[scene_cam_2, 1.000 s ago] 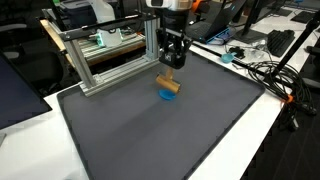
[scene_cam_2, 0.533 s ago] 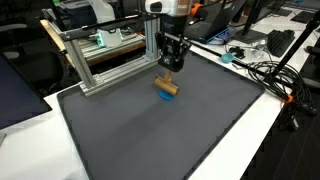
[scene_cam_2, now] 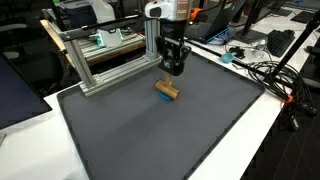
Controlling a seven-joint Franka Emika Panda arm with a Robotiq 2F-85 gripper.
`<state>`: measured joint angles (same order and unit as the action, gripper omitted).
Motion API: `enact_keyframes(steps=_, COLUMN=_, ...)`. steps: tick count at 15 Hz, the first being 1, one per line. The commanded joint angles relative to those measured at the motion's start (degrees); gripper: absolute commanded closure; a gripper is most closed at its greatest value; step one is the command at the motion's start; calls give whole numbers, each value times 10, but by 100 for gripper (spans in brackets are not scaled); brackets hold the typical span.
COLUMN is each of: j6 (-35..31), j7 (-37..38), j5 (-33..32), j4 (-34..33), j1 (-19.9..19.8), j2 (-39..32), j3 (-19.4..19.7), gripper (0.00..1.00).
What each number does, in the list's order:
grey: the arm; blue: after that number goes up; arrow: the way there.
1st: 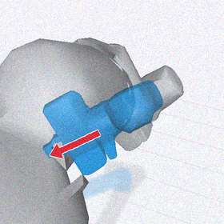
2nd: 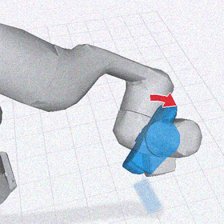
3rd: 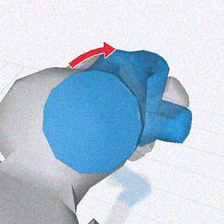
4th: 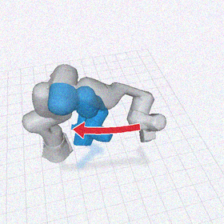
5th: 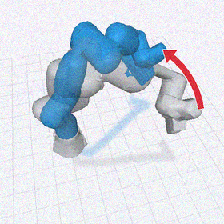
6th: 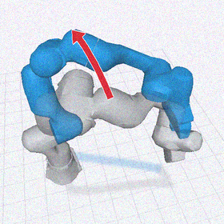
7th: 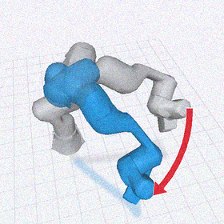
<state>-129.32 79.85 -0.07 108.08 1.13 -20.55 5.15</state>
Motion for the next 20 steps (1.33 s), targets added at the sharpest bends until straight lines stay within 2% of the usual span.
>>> enact_keyframes(steps=1, j6=-10, j7=8, j5=13, j4=4, j1=2, j2=-1, j3=4, gripper=78)
enact_keyframes(steps=9, j6=-11, j7=-2, j5=27, j4=-5, j1=-2, j2=-18, j3=-2, gripper=78)
enact_keyframes(steps=20, j6=-8, j7=-74, j5=120, j4=-11, j1=-29, j2=-47, j3=-12, gripper=78)
